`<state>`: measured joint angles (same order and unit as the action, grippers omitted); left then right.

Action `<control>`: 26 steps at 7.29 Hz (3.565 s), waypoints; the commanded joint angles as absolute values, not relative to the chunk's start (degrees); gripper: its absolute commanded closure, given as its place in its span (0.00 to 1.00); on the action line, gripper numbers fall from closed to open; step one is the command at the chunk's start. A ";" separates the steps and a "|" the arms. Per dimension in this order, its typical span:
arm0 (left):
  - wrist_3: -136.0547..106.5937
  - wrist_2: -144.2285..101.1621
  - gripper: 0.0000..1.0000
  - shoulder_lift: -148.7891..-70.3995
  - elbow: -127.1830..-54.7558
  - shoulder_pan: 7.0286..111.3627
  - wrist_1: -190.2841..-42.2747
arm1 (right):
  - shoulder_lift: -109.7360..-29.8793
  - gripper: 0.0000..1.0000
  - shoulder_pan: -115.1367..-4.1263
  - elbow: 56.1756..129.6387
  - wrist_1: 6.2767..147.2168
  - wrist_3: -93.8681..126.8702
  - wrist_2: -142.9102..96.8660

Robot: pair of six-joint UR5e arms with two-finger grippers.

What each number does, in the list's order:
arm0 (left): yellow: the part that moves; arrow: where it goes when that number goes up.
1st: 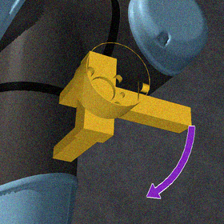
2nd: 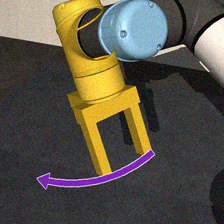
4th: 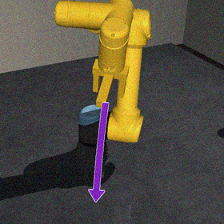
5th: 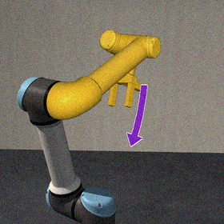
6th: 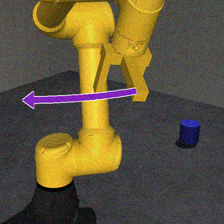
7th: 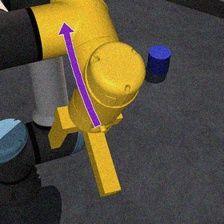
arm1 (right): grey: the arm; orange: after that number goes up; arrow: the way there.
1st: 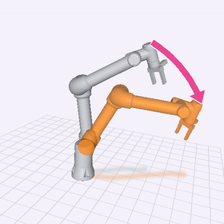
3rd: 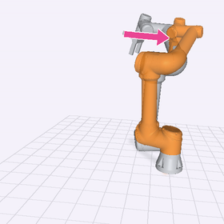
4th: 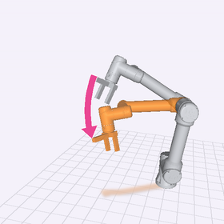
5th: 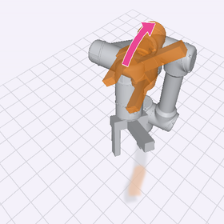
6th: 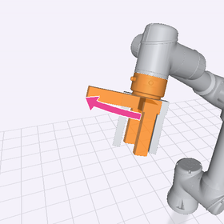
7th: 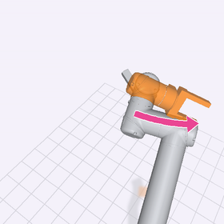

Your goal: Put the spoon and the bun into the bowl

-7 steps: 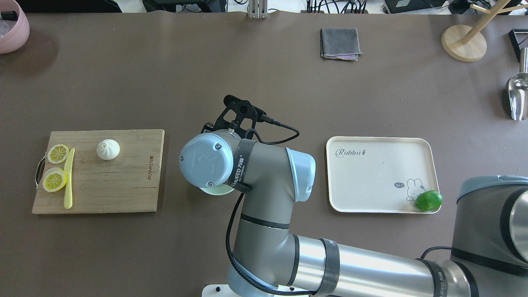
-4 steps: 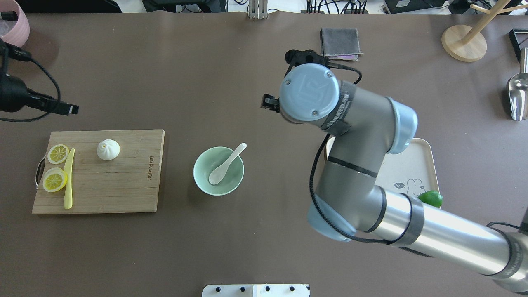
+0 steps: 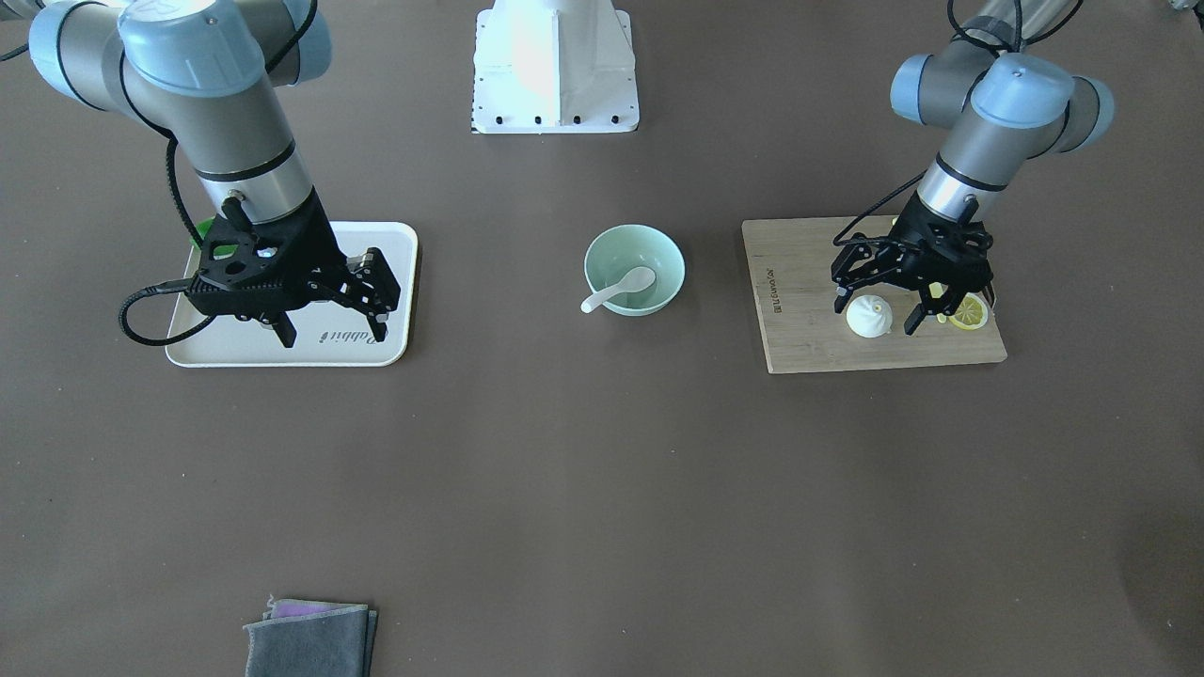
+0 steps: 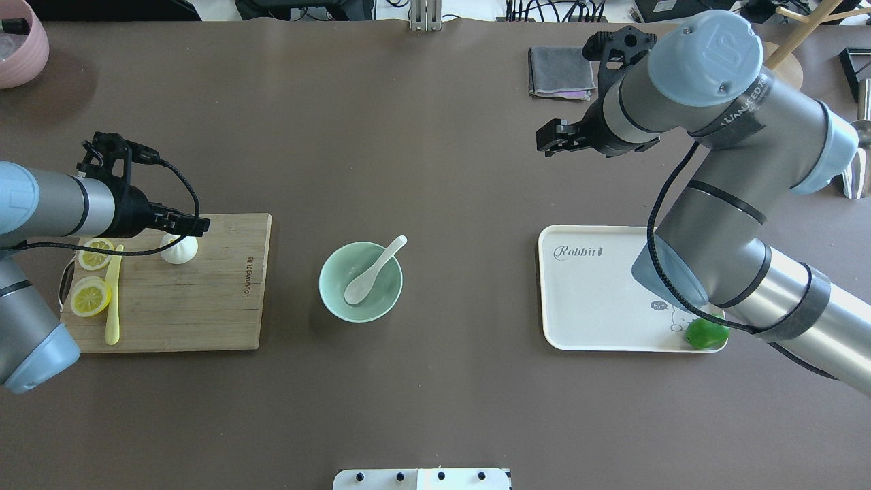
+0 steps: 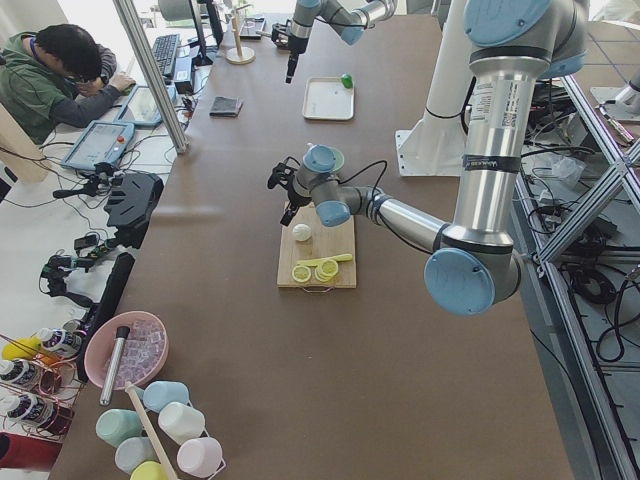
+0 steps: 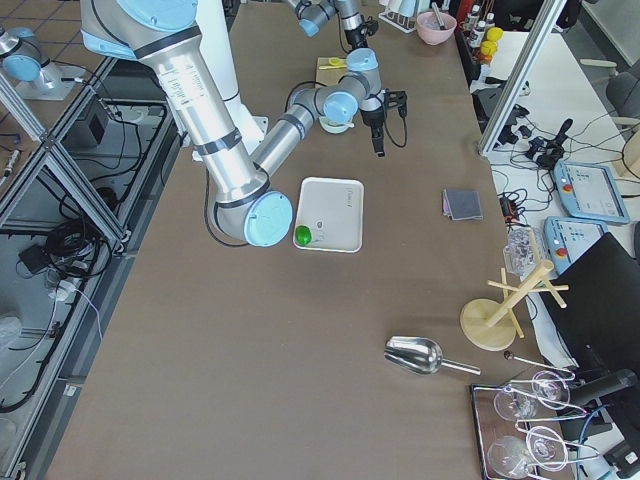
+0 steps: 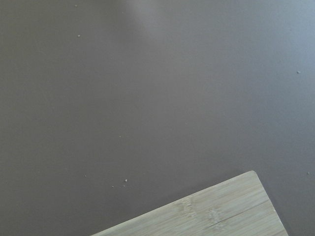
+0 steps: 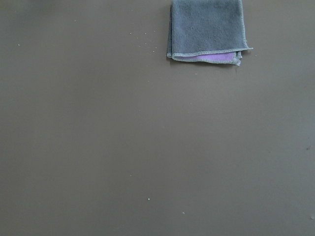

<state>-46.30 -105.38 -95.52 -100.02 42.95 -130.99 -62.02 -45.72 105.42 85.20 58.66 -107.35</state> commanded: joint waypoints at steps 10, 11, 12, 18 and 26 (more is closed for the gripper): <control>-57.86 -99.49 1.00 -98.58 -105.02 38.50 -132.54 | -63.19 0.00 -45.35 105.03 83.94 58.54 -106.70; -61.66 -99.32 1.00 -101.22 -104.86 36.84 -132.45 | -63.19 0.00 -45.26 105.03 84.02 58.54 -106.70; -65.27 -97.05 1.00 -104.03 -104.77 33.52 -132.45 | -63.19 0.00 -45.00 105.03 84.02 58.54 -106.35; -70.49 -82.88 0.03 -111.88 -103.09 18.98 -132.80 | -63.28 0.00 -44.65 105.12 84.02 58.71 -105.56; -45.25 -116.39 0.02 -98.11 -108.28 47.13 -119.20 | -71.95 0.00 -54.02 104.94 84.55 36.47 -111.24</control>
<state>-54.08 -108.43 -102.05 -107.43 39.91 -122.29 -68.81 -49.91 105.17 84.20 45.85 -108.40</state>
